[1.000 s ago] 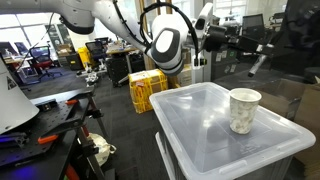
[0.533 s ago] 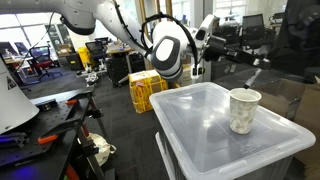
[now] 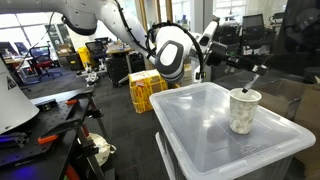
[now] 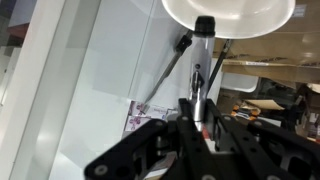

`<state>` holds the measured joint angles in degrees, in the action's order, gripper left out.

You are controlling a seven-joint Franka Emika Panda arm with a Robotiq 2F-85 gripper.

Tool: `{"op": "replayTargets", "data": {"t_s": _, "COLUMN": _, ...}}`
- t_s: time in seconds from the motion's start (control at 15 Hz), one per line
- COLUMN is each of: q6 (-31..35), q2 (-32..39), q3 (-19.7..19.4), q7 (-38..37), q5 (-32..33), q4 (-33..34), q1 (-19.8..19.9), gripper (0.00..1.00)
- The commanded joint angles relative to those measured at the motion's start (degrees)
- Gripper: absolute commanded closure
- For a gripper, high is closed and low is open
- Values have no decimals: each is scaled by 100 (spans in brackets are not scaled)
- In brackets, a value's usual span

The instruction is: Put the black marker inside the white cup

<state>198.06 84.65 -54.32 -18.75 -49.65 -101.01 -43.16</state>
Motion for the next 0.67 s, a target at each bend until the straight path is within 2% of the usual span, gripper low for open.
{"op": "replayTargets", "data": {"t_s": 0.0, "q6": 0, "q2": -14, "q3": 97, "q7": 296, "q5": 54, "q4": 319, "q1": 234, "gripper": 95}}
{"op": "replayTargets", "data": {"t_s": 0.13, "q6": -1, "q2": -15, "q3": 142, "q7": 328, "q5": 62, "q4": 380, "q1": 284, "gripper": 95}}
{"op": "replayTargets", "data": {"t_s": 0.2, "q6": -1, "q2": -15, "q3": 164, "q7": 358, "q5": 63, "q4": 402, "q1": 307, "gripper": 79}}
{"op": "replayTargets", "data": {"t_s": 0.27, "q6": -1, "q2": -15, "q3": 178, "q7": 385, "q5": 52, "q4": 410, "q1": 315, "gripper": 54}}
{"op": "replayTargets", "data": {"t_s": 0.4, "q6": -1, "q2": -9, "q3": 195, "q7": 379, "q5": 21, "q4": 442, "q1": 334, "gripper": 51}}
{"op": "replayTargets", "data": {"t_s": 0.6, "q6": -1, "q2": -9, "q3": 196, "q7": 373, "q5": 1, "q4": 455, "q1": 341, "gripper": 28}}
